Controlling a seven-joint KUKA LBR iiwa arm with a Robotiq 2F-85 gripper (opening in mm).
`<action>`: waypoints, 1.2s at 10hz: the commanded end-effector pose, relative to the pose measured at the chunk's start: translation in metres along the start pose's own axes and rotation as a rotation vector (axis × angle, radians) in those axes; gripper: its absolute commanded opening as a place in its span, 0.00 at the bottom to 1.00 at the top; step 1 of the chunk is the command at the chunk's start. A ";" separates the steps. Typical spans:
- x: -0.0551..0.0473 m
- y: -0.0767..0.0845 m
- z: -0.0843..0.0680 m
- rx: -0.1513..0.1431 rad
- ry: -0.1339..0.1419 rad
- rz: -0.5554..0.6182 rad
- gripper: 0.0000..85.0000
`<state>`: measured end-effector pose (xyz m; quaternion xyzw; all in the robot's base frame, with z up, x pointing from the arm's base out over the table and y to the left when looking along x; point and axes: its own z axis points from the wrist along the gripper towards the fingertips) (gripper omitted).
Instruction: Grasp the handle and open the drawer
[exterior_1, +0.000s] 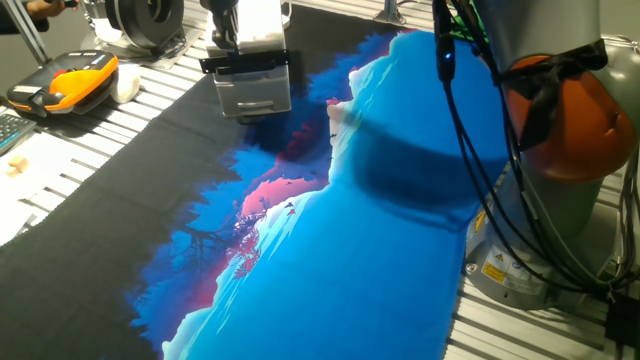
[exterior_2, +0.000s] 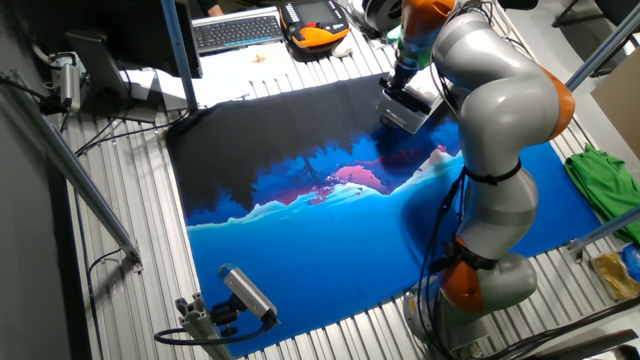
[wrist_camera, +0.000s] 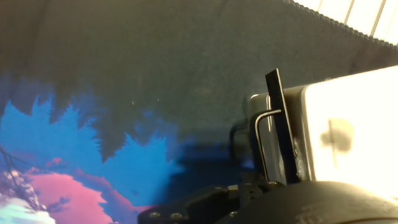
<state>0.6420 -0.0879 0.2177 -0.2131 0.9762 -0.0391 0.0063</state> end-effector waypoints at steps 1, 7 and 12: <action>-0.001 0.000 0.000 0.000 0.000 -0.019 0.00; -0.002 -0.002 0.001 0.001 -0.012 -0.015 0.00; -0.004 -0.005 0.003 -0.003 -0.014 -0.012 0.00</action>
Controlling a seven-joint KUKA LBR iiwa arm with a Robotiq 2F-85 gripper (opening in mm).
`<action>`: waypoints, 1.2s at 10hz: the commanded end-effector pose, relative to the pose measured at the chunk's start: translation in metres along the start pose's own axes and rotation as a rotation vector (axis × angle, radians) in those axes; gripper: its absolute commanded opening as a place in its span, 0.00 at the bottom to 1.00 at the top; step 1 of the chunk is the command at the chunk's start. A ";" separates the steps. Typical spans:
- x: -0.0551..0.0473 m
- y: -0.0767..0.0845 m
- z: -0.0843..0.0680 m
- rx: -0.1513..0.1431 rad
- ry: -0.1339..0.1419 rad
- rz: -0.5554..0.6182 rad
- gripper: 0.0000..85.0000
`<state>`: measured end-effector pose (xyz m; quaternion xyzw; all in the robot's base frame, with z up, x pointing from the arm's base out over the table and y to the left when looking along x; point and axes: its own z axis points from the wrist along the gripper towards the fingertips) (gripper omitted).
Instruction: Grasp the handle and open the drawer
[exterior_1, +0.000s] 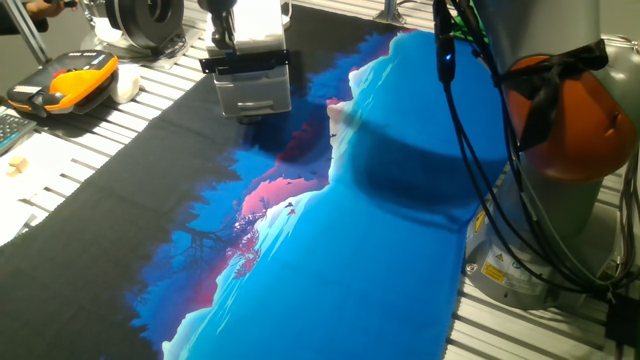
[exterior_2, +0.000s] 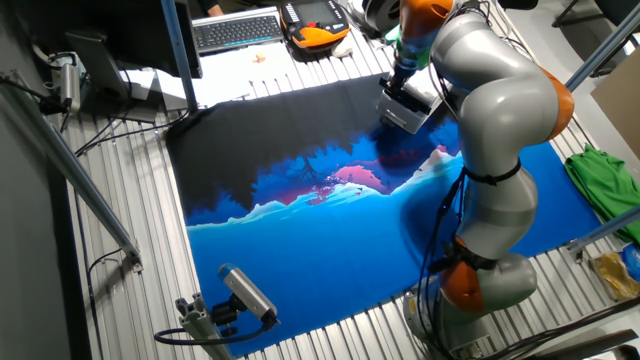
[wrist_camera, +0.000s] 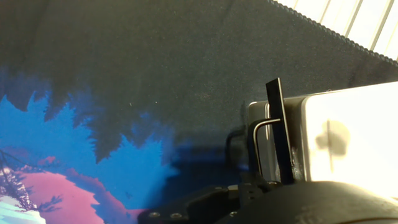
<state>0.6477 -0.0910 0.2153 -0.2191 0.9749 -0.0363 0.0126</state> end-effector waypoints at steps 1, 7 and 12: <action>0.000 0.000 0.000 0.003 0.001 0.002 0.00; 0.000 -0.001 0.003 0.004 -0.002 0.003 0.00; -0.001 -0.001 0.003 -0.026 0.000 0.012 0.00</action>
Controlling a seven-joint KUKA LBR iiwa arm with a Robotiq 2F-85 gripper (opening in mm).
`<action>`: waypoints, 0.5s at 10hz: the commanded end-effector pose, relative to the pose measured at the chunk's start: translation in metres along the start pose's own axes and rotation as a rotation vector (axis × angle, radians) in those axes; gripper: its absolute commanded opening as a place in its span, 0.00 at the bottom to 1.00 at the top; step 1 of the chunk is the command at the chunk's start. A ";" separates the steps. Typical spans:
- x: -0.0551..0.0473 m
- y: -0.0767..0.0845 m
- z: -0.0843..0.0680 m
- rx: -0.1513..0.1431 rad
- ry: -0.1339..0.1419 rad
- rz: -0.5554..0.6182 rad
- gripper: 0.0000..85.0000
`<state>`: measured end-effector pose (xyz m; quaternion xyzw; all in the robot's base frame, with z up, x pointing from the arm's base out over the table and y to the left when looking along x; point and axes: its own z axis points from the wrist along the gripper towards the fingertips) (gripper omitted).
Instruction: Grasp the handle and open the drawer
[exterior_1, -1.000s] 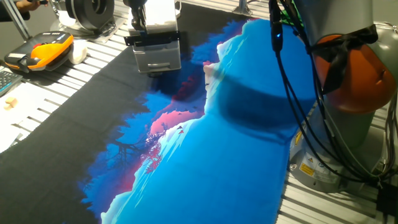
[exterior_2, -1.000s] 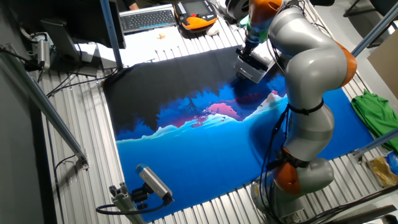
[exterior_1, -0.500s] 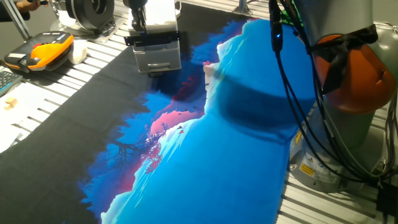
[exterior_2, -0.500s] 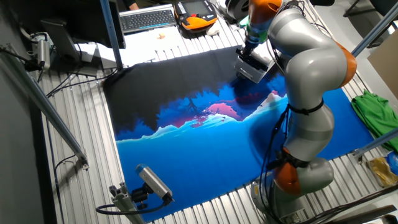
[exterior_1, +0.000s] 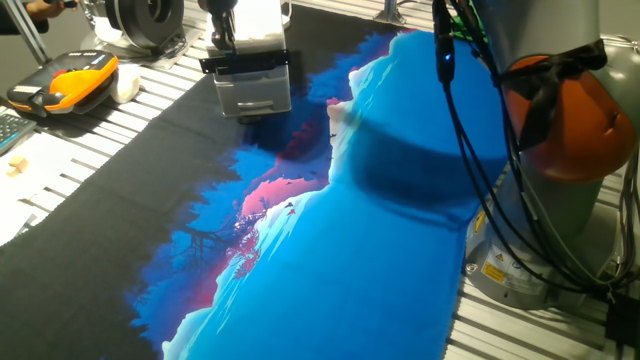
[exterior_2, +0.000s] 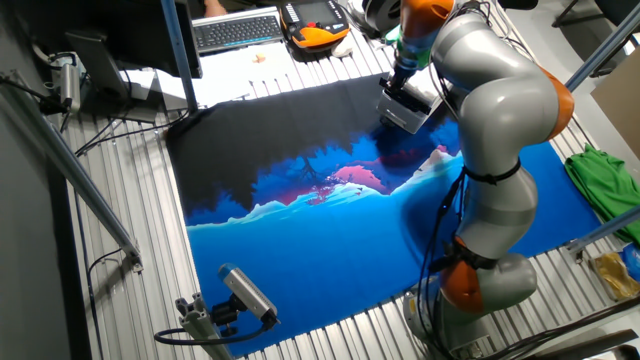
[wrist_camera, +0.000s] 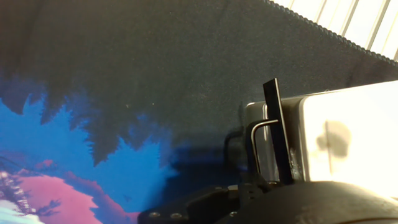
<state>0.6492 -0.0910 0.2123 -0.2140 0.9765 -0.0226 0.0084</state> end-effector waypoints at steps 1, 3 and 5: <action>0.000 0.000 0.000 -0.001 0.012 -0.008 0.00; 0.000 0.000 0.002 0.011 0.015 -0.001 0.00; 0.000 0.000 0.002 0.044 0.025 -0.008 0.00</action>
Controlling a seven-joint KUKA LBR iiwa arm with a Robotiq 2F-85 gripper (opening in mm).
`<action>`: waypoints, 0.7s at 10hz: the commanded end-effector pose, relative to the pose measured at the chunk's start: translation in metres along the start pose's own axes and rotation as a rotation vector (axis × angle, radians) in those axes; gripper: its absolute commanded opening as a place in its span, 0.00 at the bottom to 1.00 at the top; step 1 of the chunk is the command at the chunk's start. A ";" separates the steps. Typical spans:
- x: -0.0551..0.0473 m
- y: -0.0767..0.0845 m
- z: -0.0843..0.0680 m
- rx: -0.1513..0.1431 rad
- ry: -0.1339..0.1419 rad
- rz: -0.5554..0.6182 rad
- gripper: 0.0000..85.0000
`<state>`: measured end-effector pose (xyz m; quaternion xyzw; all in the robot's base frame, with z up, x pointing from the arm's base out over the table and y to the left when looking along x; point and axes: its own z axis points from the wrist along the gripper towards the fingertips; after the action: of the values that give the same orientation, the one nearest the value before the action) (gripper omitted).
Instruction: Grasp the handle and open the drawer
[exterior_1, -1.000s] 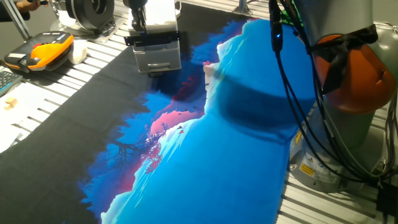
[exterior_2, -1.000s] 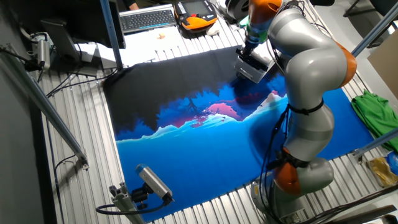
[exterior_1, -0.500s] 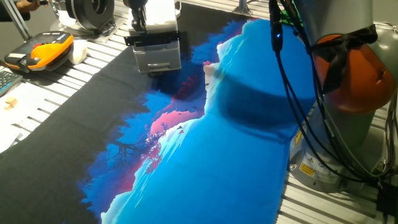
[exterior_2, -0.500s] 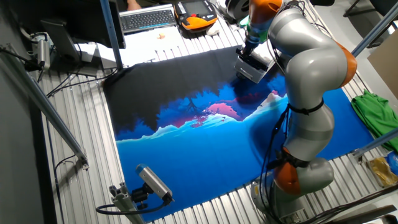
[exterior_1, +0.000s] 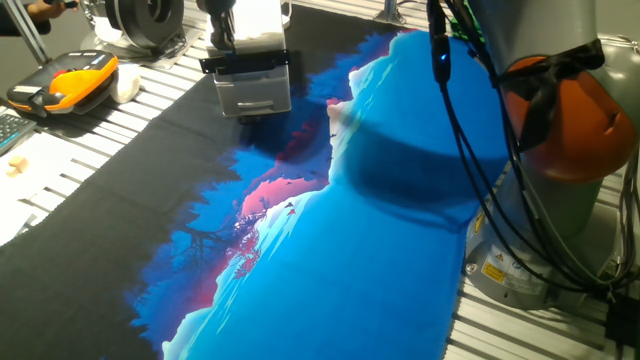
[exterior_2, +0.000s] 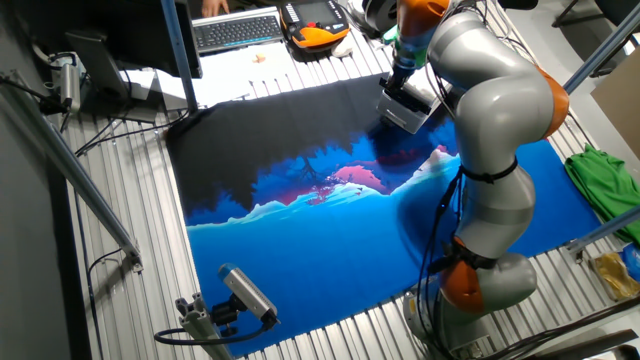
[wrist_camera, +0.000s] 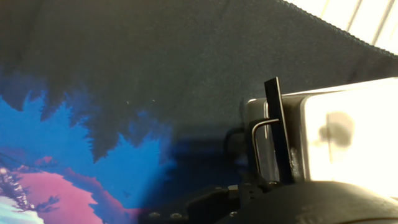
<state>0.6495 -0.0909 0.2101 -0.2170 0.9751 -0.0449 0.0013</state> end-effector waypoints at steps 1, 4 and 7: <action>0.000 0.001 0.000 -0.019 -0.002 0.007 0.00; 0.001 -0.001 -0.002 -0.040 -0.009 0.025 0.00; 0.001 -0.001 -0.002 -0.033 -0.003 0.021 0.00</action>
<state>0.6486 -0.0913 0.2119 -0.2071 0.9779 -0.0277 0.0003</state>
